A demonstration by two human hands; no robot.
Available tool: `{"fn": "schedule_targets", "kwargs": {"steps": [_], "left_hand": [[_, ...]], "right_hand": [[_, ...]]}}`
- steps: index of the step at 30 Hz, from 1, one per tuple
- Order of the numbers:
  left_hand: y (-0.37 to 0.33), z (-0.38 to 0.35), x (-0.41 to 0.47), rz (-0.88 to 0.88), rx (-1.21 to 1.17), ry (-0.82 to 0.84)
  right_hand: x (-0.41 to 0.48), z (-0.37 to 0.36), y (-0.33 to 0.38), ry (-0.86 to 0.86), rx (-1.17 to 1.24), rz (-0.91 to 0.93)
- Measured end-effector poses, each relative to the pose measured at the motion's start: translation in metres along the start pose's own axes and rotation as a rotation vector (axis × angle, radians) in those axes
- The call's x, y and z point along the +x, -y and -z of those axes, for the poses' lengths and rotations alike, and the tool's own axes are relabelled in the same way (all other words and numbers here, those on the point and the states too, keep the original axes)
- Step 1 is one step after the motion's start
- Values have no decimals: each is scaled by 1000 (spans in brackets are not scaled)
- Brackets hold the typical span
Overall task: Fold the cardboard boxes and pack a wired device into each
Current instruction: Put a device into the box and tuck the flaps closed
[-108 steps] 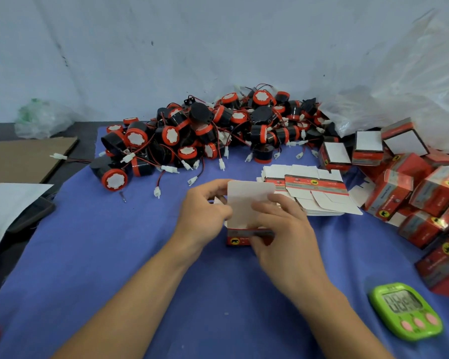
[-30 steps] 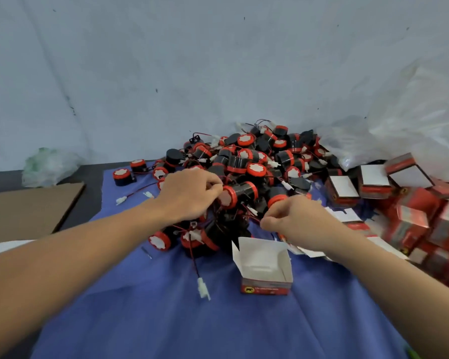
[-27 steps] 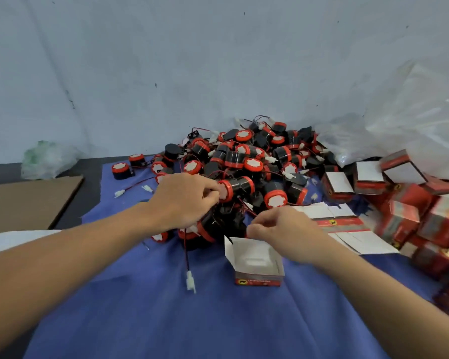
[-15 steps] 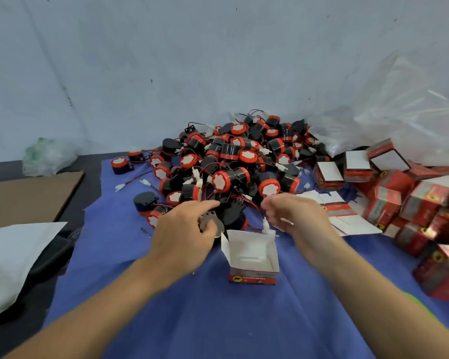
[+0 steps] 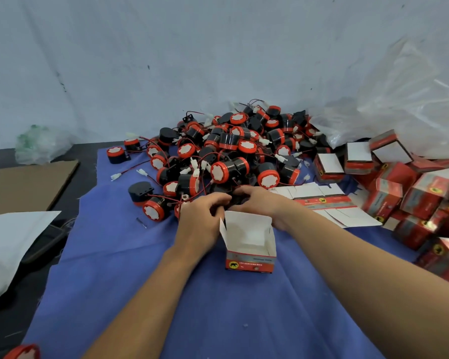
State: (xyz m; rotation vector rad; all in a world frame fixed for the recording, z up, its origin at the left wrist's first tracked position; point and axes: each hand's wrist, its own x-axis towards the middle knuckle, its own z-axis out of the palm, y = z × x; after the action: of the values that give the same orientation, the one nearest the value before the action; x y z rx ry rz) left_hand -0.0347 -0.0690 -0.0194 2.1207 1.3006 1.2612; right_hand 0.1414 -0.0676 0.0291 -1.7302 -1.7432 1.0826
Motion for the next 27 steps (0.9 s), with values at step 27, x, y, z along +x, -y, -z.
{"fn": "schedule_targets", "kwargs": {"steps": [27], "left_hand": [[-101,28,7,109,-227,246]], "right_hand": [[-112,44,3,-728,-32,266]]}}
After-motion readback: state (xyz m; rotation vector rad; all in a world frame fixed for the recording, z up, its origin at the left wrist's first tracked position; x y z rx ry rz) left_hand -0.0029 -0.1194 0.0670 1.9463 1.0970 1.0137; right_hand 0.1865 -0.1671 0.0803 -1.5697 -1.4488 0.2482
